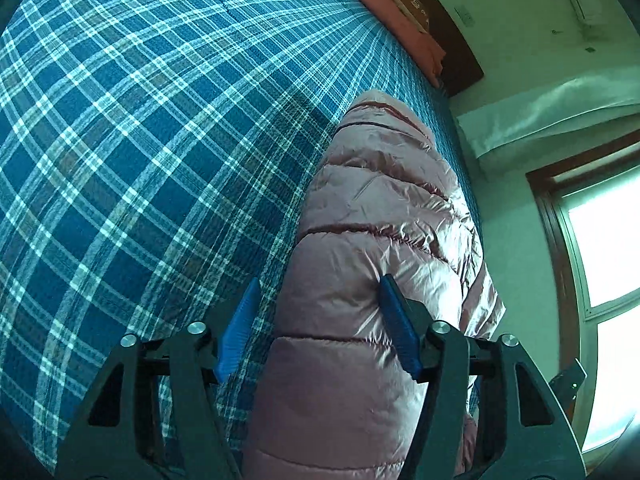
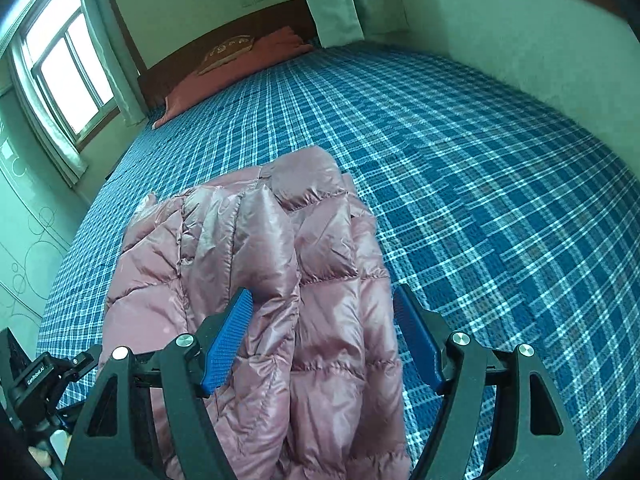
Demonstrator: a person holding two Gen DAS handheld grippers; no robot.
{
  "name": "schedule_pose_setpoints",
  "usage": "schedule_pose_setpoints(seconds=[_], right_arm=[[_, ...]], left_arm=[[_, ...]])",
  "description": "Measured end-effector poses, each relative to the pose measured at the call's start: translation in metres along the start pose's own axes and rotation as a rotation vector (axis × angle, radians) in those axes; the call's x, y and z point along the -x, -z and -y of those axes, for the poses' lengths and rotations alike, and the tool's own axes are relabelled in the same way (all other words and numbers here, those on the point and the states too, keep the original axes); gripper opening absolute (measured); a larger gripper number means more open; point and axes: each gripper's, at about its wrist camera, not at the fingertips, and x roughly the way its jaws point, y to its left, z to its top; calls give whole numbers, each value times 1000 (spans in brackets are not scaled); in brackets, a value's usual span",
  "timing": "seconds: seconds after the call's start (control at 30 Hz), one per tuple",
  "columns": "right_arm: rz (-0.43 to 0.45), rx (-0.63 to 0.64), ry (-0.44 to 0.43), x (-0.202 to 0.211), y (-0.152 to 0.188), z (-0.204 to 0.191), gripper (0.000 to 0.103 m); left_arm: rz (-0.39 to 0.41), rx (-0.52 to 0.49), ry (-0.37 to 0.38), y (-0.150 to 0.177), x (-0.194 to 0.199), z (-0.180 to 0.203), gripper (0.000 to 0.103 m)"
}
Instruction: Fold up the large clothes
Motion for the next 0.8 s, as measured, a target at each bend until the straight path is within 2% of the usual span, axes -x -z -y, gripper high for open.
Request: schedule_pose_setpoints(seconds=[0.03, 0.07, 0.17, 0.33, 0.43, 0.6, 0.7, 0.8], right_arm=[[-15, -13, -19, -7, -2, 0, 70], [-27, -18, -46, -12, -3, 0, 43], [-72, -31, -110, -25, -5, 0, 20], [-68, -66, -79, -35, 2, 22, 16], [-97, -112, -86, -51, 14, 38, 15], [-89, -107, -79, -62, 25, 45, 12], [-81, -104, -74, -62, 24, 43, 13], [-84, -125, -104, -52, 20, 44, 20]], left_arm=[[2, -10, 2, -1, -3, 2, 63], [0, -23, 7, -2, -6, 6, 63], [-3, -57, 25, -3, -10, 15, 65], [-35, -122, -21, 3, -30, 27, 67], [-68, -144, -81, 8, -51, 32, 71], [-71, -261, -178, 14, -81, 45, 74], [-69, -259, -164, 13, -80, 43, 75], [-84, -228, -95, 11, -64, 33, 74]])
